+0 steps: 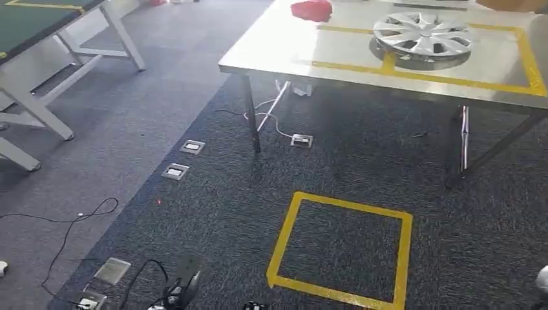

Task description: Take the parts from the cabinet and place them on the table.

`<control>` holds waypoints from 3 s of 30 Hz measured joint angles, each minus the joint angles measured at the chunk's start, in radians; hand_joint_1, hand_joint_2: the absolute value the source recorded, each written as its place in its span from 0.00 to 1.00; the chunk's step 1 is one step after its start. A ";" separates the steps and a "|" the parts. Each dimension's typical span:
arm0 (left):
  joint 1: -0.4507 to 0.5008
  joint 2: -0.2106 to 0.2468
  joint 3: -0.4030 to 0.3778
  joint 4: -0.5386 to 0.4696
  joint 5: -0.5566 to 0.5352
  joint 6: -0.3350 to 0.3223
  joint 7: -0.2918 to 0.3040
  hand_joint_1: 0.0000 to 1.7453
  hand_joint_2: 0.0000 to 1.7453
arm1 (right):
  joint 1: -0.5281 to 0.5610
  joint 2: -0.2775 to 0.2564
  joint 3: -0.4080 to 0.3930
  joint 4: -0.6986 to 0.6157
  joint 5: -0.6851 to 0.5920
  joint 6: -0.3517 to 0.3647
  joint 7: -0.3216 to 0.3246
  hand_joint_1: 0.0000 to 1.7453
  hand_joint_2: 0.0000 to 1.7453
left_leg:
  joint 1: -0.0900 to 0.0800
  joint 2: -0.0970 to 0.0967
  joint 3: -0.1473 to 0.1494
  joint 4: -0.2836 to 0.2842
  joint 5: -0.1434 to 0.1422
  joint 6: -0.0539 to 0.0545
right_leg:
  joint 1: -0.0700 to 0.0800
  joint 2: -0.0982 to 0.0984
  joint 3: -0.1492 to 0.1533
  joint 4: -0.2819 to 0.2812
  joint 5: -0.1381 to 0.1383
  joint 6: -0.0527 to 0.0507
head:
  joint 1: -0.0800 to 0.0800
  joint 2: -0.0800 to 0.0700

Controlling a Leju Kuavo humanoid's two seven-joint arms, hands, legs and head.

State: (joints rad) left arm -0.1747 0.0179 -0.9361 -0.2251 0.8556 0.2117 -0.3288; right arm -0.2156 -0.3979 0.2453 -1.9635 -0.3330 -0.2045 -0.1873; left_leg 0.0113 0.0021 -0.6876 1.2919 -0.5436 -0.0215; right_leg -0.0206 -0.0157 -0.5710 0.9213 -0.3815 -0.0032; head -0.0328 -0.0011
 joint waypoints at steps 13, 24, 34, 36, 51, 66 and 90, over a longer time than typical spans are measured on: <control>-0.001 0.001 0.000 0.000 -0.002 0.000 0.000 0.00 0.00 | -0.004 0.004 0.004 0.022 0.000 0.006 -0.002 0.00 0.00 | -0.002 0.002 0.180 -0.370 0.092 0.067 | -0.007 0.010 -0.142 0.289 -0.162 0.063 | 0.008 0.000; 0.003 -0.001 0.000 0.000 -0.001 0.005 -0.003 0.00 0.00 | -0.008 0.009 0.003 0.040 0.024 0.002 -0.009 0.00 0.00 | -0.012 0.013 0.104 -0.343 0.160 0.022 | 0.001 0.008 0.118 -0.003 -0.100 0.012 | 0.010 0.000; 0.006 0.002 0.000 0.000 -0.012 0.005 -0.003 0.00 0.00 | 0.024 0.015 0.001 0.043 0.036 -0.014 -0.016 0.00 0.00 | -0.003 -0.006 0.159 -0.319 0.099 0.010 | 0.004 0.024 0.062 0.007 -0.058 0.006 | 0.000 0.000; 0.006 0.003 0.000 0.000 -0.012 0.005 -0.002 0.00 0.00 | 0.027 0.015 0.000 0.042 0.036 -0.014 -0.016 0.00 0.00 | -0.009 -0.013 0.170 -0.347 0.100 0.026 | 0.009 0.029 0.056 0.009 -0.053 0.017 | 0.001 0.000; 0.006 0.001 0.000 0.000 -0.012 0.003 0.000 0.00 0.00 | 0.041 0.016 -0.013 0.042 0.036 -0.016 -0.015 0.00 0.00 | -0.016 0.011 0.154 -0.350 0.104 0.049 | 0.021 -0.001 0.058 0.014 -0.069 0.027 | 0.017 0.000; 0.009 0.005 0.000 0.000 -0.016 0.013 0.005 0.00 0.00 | 0.040 0.032 -0.014 0.045 0.054 -0.021 -0.021 0.00 0.00 | -0.006 -0.064 0.142 -0.353 0.115 0.038 | 0.018 0.075 0.040 0.020 -0.050 0.007 | 0.003 0.000; 0.009 0.001 0.000 0.000 -0.022 0.013 0.009 0.00 0.00 | 0.062 0.043 -0.023 0.050 0.090 -0.038 -0.036 0.00 0.00 | -0.014 0.080 0.147 -0.348 0.108 0.035 | 0.014 -0.025 0.029 0.035 -0.060 0.027 | 0.012 0.000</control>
State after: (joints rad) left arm -0.1657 0.0187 -0.9361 -0.2251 0.8335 0.2251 -0.3201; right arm -0.1538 -0.3548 0.2220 -1.9139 -0.2430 -0.2422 -0.2232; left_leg -0.0027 0.0819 -0.5404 0.9437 -0.4351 0.0136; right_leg -0.0065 -0.0410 -0.5417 0.9561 -0.4415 0.0237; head -0.0210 -0.0011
